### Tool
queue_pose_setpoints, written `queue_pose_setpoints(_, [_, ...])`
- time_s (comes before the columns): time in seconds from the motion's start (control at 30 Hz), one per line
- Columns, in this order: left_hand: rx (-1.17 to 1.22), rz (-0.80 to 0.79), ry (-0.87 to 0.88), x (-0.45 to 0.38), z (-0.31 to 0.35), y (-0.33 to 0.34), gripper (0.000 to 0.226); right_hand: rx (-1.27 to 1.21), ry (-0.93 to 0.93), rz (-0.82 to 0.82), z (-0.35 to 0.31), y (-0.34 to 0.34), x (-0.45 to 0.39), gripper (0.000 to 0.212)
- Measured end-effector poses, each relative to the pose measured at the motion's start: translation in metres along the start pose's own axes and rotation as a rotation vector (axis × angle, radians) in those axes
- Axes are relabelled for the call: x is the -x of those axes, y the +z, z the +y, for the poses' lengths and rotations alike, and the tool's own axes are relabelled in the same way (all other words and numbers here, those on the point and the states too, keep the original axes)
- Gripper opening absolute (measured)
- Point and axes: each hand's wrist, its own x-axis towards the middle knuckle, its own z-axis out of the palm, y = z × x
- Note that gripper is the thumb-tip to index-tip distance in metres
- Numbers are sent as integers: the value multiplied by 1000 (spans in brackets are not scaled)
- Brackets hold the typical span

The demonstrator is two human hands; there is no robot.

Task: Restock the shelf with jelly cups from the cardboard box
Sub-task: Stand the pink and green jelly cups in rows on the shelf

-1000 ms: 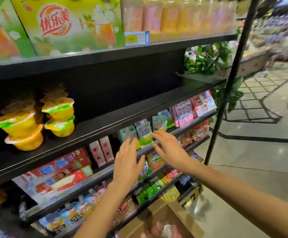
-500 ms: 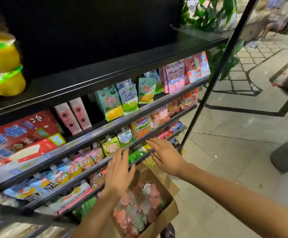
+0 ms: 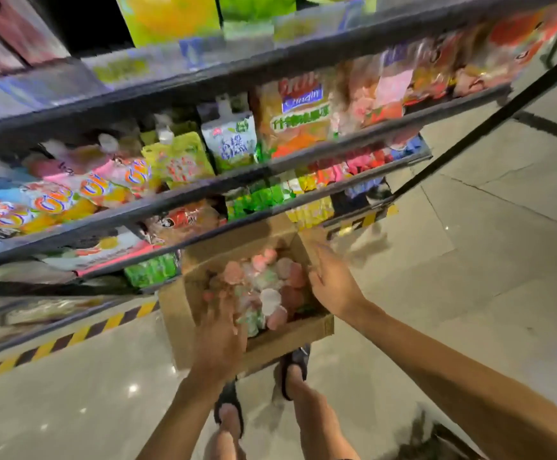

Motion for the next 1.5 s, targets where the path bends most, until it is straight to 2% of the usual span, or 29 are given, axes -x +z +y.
queue_pose_setpoints(0.1, [84, -120, -47, -2, -21, 65, 52, -44, 129, -69, 55, 60, 1, 50])
queue_pose_setpoints(0.2, [74, -211, -180, -19, -39, 116, 55, -84, 226, -140, 93, 107, -1, 31])
queue_pose_setpoints(0.3, [101, -271, -257, -46, -61, 169, 52, -128, 339, -258, 137, 161, -16, 39])
queue_pose_setpoints(0.4, [95, -330, -297, -82, -84, 227, 46, -118, 429, -232, 172, 215, -34, 31])
queue_pose_setpoints(0.5, [73, -333, -308, -118, -97, 274, 44, -117, 515, -342, 200, 260, -59, 32])
queue_pose_setpoints(0.67, [131, -208, -268, -172, -112, 329, 52, -303, 531, -370, 246, 331, -105, 48])
queue_pose_setpoints(0.73, [93, -202, -241, -186, -118, 348, 55, -237, 570, -392, 267, 357, -116, 46])
queue_pose_setpoints(0.83, [139, -244, -282, -200, -122, 374, 62, 105, 524, -386, 283, 375, -121, 55])
queue_pose_setpoints(0.9, [185, -246, -303, -205, -126, 390, 77, 260, 466, -382, 287, 377, -119, 50])
queue_pose_setpoints(0.97, [199, -222, -322, -206, -126, 396, 75, 322, 411, -350, 288, 378, -118, 40])
queue_pose_setpoints(1.03, [165, -225, -344, -207, -119, 390, 57, 340, 376, -316, 289, 374, -117, 34])
queue_pose_setpoints(1.17, [176, -229, -349, -203, -120, 380, 41, 245, 361, -349, 279, 361, -114, 25])
queue_pose_setpoints(1.23, [215, -188, -327, -196, -123, 368, 41, 200, 328, -338, 267, 349, -111, 27])
queue_pose_setpoints(1.3, [236, -142, -282, -187, -125, 348, 42, 43, 309, -306, 257, 337, -107, 24])
queue_pose_setpoints(1.37, [214, -159, -245, -178, -124, 320, 44, -73, 261, -280, 239, 317, -100, 26])
queue_pose_setpoints(1.43, [188, -190, -224, -170, -124, 288, 45, -51, 169, -293, 222, 292, -94, 35])
queue_pose_setpoints(1.5, [195, -185, -174, -161, -124, 252, 44, 87, 28, -324, 204, 266, -93, 39])
